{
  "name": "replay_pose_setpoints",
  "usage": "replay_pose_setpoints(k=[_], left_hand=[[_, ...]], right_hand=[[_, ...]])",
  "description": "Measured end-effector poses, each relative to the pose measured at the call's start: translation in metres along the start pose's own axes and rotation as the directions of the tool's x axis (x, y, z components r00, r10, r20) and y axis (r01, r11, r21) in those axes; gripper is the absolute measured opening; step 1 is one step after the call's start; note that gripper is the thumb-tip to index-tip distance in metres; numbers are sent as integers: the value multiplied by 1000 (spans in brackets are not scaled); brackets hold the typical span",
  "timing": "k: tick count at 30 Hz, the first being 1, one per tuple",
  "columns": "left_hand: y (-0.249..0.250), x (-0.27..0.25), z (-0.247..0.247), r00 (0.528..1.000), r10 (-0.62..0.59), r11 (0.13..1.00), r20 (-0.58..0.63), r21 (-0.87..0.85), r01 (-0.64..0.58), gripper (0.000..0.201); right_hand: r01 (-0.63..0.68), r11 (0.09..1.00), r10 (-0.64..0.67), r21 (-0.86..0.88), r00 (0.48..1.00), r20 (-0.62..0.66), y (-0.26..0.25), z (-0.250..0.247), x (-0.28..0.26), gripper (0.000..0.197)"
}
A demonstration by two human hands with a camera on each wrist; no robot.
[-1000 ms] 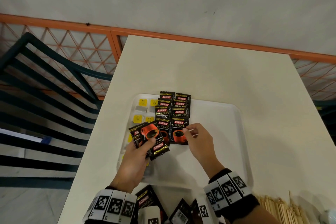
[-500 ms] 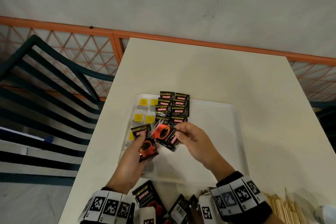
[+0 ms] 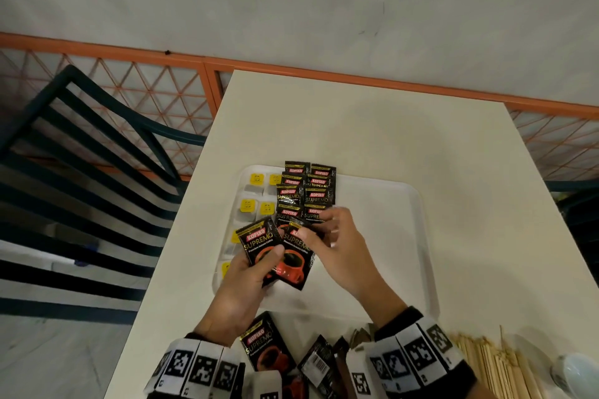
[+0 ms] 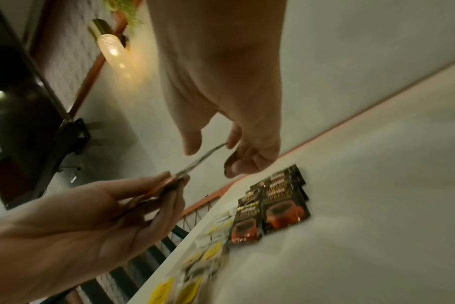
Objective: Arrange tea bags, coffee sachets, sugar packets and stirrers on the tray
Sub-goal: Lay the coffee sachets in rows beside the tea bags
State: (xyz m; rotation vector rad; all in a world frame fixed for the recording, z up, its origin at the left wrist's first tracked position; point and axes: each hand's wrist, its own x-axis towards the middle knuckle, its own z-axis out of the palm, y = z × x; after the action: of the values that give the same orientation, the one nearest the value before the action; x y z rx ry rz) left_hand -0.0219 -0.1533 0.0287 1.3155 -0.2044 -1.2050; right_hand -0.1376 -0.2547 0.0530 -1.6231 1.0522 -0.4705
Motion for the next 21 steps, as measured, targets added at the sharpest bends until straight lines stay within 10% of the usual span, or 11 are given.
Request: replay_pose_setpoints(k=[5, 10, 21], left_hand=[[-12, 8, -2, 993, 35, 999, -112, 20, -33, 36], [-18, 19, 3, 978, 22, 987, -206, 159, 11, 12], [-14, 47, 0, 927, 277, 749, -251, 661, -45, 12]], right_hand=[[-260, 944, 230, 204, 960, 160, 25, 13, -15, 37], [-288, 924, 285, 253, 957, 50, 40, 9, -7, 42], [-253, 964, 238, -77, 958, -158, 69, -9, 32, 19]])
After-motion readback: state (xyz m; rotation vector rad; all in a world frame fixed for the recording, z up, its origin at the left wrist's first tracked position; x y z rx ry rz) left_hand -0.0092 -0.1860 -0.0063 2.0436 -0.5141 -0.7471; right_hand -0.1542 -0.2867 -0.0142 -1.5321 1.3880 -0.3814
